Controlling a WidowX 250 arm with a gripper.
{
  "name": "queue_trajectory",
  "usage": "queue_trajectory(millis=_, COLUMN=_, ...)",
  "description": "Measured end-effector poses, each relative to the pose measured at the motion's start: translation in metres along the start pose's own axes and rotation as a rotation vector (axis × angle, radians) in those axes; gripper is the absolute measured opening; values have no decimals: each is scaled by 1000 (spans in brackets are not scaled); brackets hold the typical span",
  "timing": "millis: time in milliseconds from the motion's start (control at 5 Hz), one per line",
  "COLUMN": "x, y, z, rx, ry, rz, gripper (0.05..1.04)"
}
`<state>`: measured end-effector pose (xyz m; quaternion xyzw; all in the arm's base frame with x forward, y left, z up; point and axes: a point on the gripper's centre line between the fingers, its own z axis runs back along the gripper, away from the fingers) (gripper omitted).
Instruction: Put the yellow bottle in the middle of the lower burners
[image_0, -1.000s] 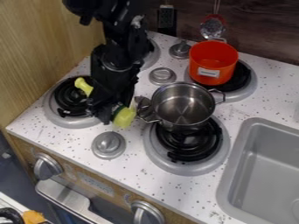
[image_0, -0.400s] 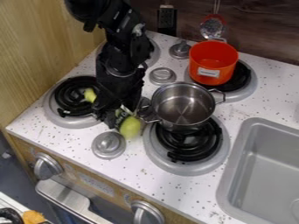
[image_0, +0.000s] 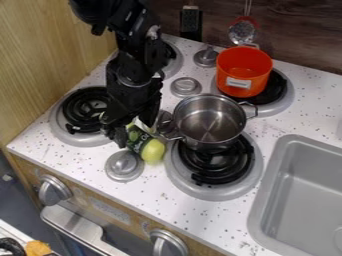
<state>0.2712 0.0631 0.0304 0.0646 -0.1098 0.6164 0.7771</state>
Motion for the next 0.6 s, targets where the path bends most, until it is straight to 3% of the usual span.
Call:
queue_trajectory(millis=200, x=1, y=2, z=2, rx=24, ry=5, rz=-3, gripper=999)
queue_trajectory(millis=600, x=20, y=-9, z=35, rx=14, ry=18, rz=-22, gripper=999)
